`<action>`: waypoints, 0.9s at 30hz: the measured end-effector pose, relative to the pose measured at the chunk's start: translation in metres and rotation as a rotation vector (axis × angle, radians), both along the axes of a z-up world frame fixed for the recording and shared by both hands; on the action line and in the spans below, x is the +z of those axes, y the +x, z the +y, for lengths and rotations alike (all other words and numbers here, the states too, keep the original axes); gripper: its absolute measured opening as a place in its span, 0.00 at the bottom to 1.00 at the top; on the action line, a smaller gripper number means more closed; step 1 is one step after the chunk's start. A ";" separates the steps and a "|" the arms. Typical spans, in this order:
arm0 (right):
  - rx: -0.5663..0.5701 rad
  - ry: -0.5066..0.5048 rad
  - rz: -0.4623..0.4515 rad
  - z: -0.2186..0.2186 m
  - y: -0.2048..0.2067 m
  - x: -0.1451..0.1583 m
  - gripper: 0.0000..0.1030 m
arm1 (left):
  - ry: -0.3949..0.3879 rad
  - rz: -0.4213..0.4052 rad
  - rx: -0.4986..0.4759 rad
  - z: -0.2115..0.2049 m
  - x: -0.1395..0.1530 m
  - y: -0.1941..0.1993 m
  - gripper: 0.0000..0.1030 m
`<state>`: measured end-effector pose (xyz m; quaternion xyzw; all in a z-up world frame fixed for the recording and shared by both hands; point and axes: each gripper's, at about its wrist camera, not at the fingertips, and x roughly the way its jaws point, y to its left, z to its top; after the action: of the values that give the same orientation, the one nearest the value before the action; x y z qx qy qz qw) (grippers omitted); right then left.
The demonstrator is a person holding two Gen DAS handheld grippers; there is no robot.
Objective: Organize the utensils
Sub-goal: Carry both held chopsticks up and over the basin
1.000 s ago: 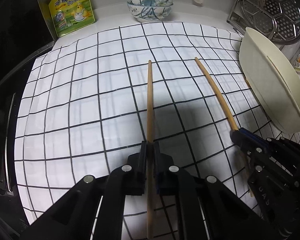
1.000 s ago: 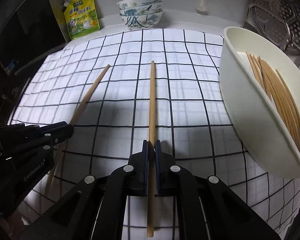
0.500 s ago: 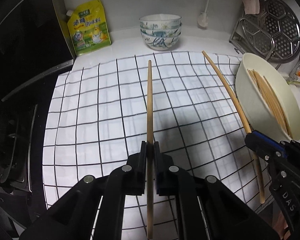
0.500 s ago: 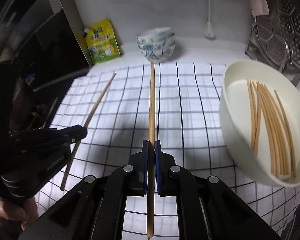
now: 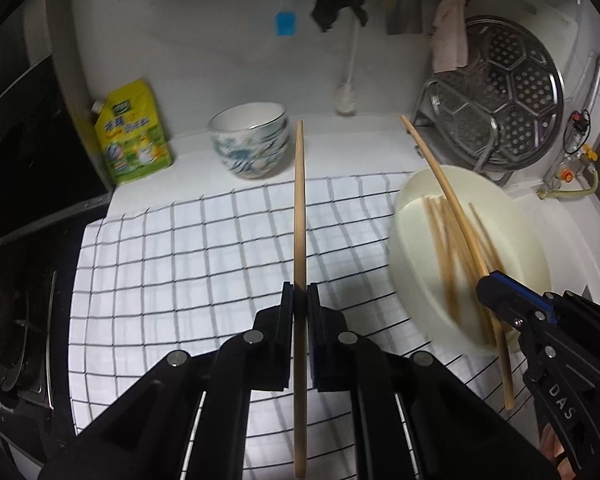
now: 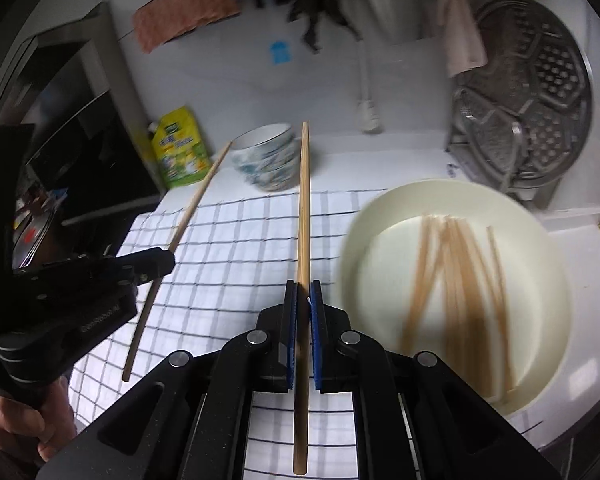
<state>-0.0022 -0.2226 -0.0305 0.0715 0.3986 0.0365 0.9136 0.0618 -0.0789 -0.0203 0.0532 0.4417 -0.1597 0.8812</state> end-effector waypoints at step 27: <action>-0.138 -0.001 0.101 -0.149 0.032 -0.034 0.06 | 0.021 -0.004 -0.153 -0.165 -0.010 0.039 0.07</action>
<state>0.0297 -0.3714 -0.0648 0.1003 0.4384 -0.0306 0.8926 0.1012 -0.2443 -0.0301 0.0964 0.4363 -0.2218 0.8667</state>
